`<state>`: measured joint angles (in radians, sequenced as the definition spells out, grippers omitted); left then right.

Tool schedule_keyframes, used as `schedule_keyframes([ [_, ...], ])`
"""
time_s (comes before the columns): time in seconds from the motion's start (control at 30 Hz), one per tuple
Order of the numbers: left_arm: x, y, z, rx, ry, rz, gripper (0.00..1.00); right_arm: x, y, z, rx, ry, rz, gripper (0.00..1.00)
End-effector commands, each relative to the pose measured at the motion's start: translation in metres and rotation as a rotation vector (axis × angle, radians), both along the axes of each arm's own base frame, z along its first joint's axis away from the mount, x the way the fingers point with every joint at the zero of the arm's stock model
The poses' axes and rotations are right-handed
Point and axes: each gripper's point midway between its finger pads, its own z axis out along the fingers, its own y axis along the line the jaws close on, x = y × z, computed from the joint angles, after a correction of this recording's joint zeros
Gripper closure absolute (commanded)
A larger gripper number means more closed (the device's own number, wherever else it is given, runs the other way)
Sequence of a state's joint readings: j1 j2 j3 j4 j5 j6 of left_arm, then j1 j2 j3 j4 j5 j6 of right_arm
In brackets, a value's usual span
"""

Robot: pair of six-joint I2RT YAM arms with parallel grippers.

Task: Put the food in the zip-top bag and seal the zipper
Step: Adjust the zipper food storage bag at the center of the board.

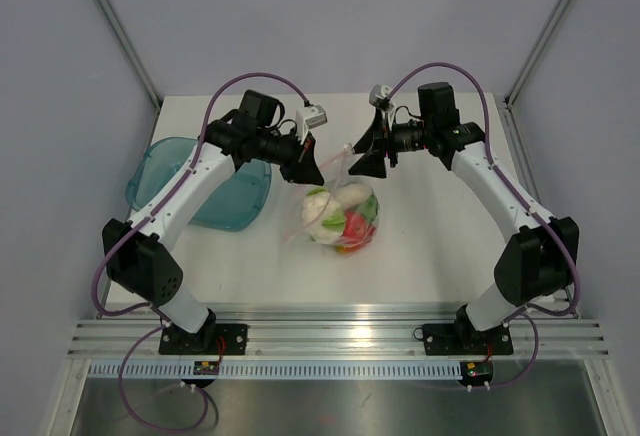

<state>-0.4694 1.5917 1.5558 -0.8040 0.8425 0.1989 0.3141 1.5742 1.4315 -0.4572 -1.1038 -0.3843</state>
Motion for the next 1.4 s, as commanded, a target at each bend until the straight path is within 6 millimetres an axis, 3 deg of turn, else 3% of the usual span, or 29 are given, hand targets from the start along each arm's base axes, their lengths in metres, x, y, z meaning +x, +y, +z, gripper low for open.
schedule_keyframes([
  [0.0,0.002,-0.008,0.022,-0.066,-0.053,-0.051,1.0,0.0,0.008,0.017,0.039,-0.023,0.069,0.24],
  [0.17,0.002,-0.01,0.023,-0.076,-0.055,-0.064,1.0,0.005,0.013,0.013,0.051,0.034,0.093,0.29],
  [0.33,0.005,-0.011,0.024,-0.076,-0.056,-0.061,1.0,-0.003,0.017,0.008,0.05,0.072,0.122,0.37],
  [0.47,0.009,-0.014,0.024,-0.079,-0.045,-0.056,1.0,-0.012,0.019,0.01,0.063,0.1,0.143,0.59],
  [0.5,0.011,-0.014,0.025,-0.079,-0.045,-0.054,1.0,-0.016,0.019,0.012,0.067,0.1,0.149,0.7],
  [0.63,0.013,-0.014,0.022,-0.069,-0.043,-0.042,1.0,-0.025,0.018,0.016,0.097,0.124,0.147,0.97],
  [0.77,0.021,-0.011,0.019,-0.033,-0.048,0.003,1.0,-0.025,0.019,0.012,0.107,0.101,0.064,1.0],
  [0.8,0.02,-0.009,0.017,-0.018,-0.038,0.012,0.96,-0.029,0.017,0.018,0.111,0.092,0.042,1.0],
  [0.83,0.022,-0.008,0.021,-0.012,-0.048,0.021,0.77,-0.027,0.016,0.018,0.103,0.08,0.009,1.0],
  [0.9,0.022,0.0,0.023,0.024,-0.07,0.046,0.59,-0.035,0.016,0.02,0.098,0.071,-0.005,1.0],
  [0.93,0.022,0.002,0.026,0.031,-0.086,0.056,0.39,-0.036,0.017,0.02,0.09,0.063,-0.025,1.0],
  [1.07,0.023,0.011,0.056,0.016,-0.189,0.111,0.09,-0.046,0.019,0.029,0.086,0.032,-0.079,1.0],
  [1.2,0.004,0.001,0.083,-0.042,-0.25,0.044,0.07,-0.061,0.025,0.036,0.105,0.004,-0.049,1.0],
  [1.37,-0.026,-0.016,0.092,-0.08,-0.295,-0.106,0.13,-0.068,0.029,0.035,0.101,0.011,-0.023,1.0],
])
